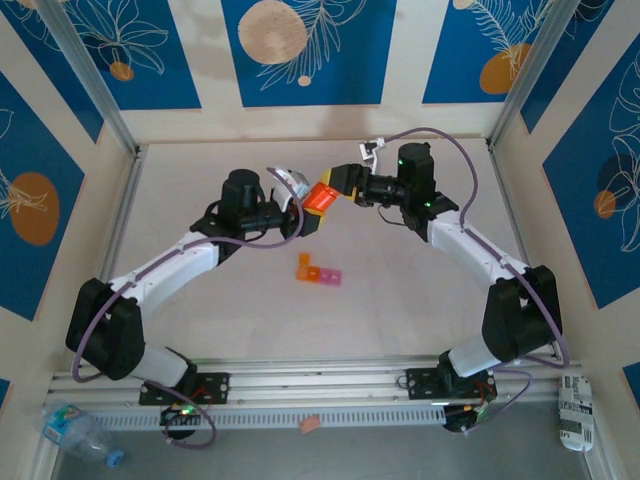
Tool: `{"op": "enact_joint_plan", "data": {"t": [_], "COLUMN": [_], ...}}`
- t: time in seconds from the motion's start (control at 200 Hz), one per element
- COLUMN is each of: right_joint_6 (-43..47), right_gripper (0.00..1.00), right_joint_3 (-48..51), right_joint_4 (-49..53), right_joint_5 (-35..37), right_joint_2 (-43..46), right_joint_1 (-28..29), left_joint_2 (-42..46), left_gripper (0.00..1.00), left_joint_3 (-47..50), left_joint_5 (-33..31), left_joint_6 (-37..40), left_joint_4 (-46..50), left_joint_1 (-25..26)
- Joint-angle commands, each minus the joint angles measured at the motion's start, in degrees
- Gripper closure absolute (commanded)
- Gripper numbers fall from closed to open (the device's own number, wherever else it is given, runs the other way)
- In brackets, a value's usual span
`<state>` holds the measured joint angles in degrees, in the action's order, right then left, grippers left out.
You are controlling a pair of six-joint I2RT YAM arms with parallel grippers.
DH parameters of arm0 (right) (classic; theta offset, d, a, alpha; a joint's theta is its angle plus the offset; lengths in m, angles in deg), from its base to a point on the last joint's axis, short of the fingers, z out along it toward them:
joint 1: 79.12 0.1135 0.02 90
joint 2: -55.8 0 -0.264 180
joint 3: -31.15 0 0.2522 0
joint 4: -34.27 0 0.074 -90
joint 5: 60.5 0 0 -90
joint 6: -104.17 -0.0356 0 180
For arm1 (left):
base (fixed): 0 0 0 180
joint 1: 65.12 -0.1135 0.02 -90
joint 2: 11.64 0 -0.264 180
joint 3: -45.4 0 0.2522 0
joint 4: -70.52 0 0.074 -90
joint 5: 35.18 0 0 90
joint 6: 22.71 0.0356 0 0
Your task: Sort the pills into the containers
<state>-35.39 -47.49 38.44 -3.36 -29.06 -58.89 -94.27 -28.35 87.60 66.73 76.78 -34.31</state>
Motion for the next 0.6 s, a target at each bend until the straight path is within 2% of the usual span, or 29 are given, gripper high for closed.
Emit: {"op": "enact_joint_plan", "data": {"t": [0.0, 0.07, 0.205, 0.31, 0.595], "right_joint_6": [-3.13, -6.53, -11.05, -13.36, -15.5], "right_gripper": [0.12, 0.11, 0.11, 0.11, 0.14], "right_joint_3": [-1.46, -0.79, -3.27, -6.39, -9.41], "right_joint_4": [5.31, 6.96, 16.49, 22.34, 24.26], "right_joint_5": [5.29, 7.57, 12.59, 13.05, 13.84], "right_joint_2": [3.8, 4.84, 5.08, 3.56, 0.54], "right_joint_1": [-1.2, -1.89, -2.21, -2.01, 1.57], "left_joint_2": [2.02, 2.2, 2.12, 1.43, -0.84], "left_gripper": [1.0, 1.0, 1.0, 1.0, 1.0], "left_joint_3": [-0.2, -0.15, -1.12, -2.05, -4.03], "left_joint_5": [-1.38, -3.22, -6.63, -9.56, -13.39], "left_joint_6": [1.43, 3.25, 7.32, 10.86, 15.3], "left_joint_4": [-0.49, 0.86, 4.44, 7.52, 11.32], "left_joint_1": [-0.4, -0.32, 0.28, 1.18, 3.55]}}
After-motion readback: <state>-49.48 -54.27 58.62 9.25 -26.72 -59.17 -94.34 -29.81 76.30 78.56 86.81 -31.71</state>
